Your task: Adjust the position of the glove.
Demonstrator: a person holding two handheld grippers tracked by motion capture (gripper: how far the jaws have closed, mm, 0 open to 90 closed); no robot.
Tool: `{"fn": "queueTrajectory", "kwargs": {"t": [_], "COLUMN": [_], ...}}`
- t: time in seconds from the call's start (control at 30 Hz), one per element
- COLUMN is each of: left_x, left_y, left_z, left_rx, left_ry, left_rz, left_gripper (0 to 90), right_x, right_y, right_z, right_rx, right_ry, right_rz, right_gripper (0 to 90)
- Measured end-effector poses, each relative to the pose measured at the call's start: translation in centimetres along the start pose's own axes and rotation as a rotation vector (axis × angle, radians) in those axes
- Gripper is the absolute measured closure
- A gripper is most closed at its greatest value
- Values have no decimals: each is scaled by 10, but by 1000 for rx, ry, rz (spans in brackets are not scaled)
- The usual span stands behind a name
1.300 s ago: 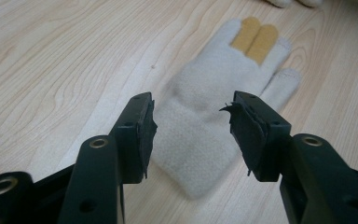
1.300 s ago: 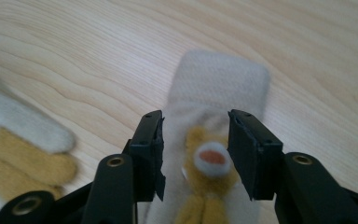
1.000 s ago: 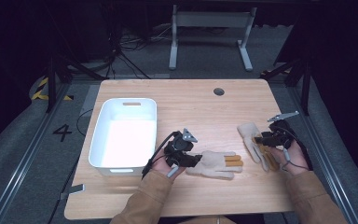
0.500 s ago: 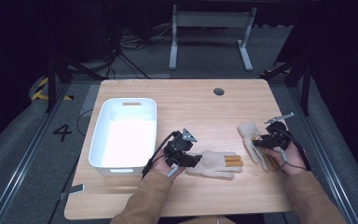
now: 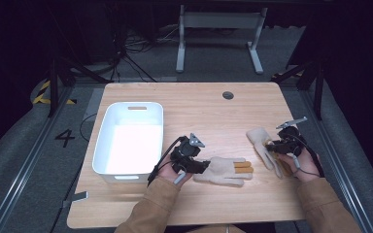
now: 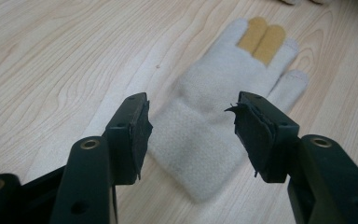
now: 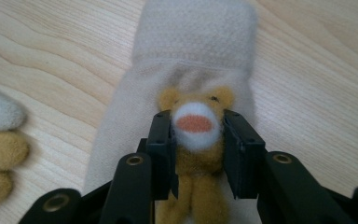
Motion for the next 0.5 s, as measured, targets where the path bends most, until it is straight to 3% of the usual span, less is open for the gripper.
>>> {"fn": "queueTrajectory", "kwargs": {"t": [0.23,0.5], "left_x": [-1,-2], "left_y": [-1,-1], "left_z": [-1,-2], "left_rx": [0,1], "left_ry": [-1,-5], "left_rz": [4,13], "left_gripper": [455,454], "right_x": [-7,-14], "right_y": [-13,-24], "right_z": [1,-1], "right_rx": [8,-7], "right_ry": [-1,-37], "right_rz": [46,93], "right_gripper": [681,682]}}
Point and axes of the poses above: each handheld gripper's, and its own axes: y roughly forward along the jaws, x roughly out of its underside, z roughly to its right, the point moved 7 cm from there along y, roughly forward along the jaws, and after that the axes turned 8 degrees about z, right-handed, at the moved point
